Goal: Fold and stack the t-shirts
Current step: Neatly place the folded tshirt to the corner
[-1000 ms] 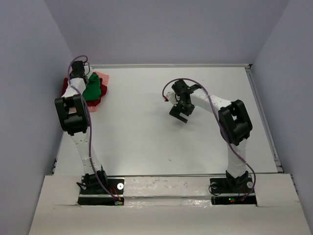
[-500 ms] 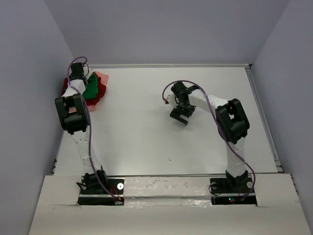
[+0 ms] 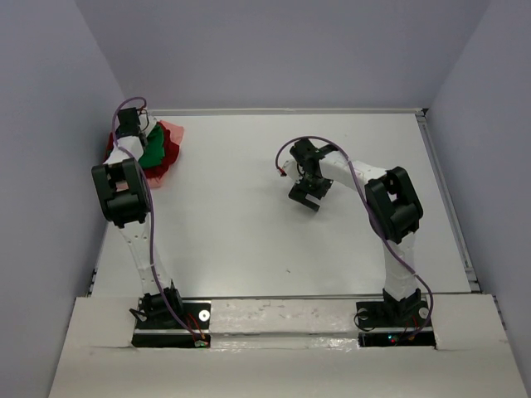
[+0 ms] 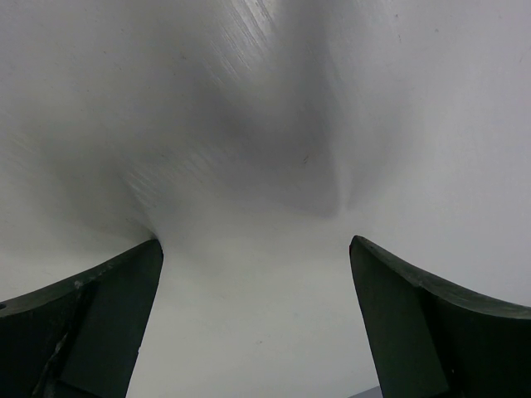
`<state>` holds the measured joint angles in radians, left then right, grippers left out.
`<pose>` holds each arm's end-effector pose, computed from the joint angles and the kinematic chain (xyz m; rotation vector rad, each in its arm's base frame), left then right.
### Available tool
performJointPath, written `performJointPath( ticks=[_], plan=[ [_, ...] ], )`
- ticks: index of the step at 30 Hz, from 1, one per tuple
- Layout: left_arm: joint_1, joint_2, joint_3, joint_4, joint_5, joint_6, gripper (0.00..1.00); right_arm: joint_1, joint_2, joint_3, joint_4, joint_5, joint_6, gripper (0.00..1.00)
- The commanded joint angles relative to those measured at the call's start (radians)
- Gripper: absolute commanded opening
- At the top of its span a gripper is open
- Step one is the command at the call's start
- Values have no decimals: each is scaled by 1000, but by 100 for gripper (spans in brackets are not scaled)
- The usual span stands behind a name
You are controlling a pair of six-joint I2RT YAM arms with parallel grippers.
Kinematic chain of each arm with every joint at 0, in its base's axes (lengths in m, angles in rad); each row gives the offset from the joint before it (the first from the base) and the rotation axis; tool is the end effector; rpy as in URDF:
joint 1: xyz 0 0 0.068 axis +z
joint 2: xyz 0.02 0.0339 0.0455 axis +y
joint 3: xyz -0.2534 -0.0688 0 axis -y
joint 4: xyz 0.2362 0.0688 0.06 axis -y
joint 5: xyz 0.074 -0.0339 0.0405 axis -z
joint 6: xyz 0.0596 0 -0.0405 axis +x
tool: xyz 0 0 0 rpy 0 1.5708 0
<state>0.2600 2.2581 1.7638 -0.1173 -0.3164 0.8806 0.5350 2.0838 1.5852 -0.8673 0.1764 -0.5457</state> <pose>0.5017 0.1527 0.1751 0.5242 2.2643 0.9614 0.3559 0.1988 0.1441 -1.4828 2.5235 -0.2604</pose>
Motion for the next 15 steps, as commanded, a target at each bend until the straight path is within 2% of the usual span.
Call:
performJointPath(
  ticks=[1,8,10,13,15],
  plan=[
    [51,29,14,-21,-1,-12,8,-7,-22,16,-13,15,0,100],
    [50,-28,75,-73,-10,-42,8,-7,-22,1,-13,20,-5,100],
    [50,-48,98,-87,-16,-40,16,-7,-24,-2,-13,18,-5,100],
    [50,-69,121,-94,-35,-35,18,-7,-25,-5,-15,12,-7,100],
    [51,-86,128,-97,-39,-40,30,-7,-27,-10,-15,12,-7,100]
  ],
)
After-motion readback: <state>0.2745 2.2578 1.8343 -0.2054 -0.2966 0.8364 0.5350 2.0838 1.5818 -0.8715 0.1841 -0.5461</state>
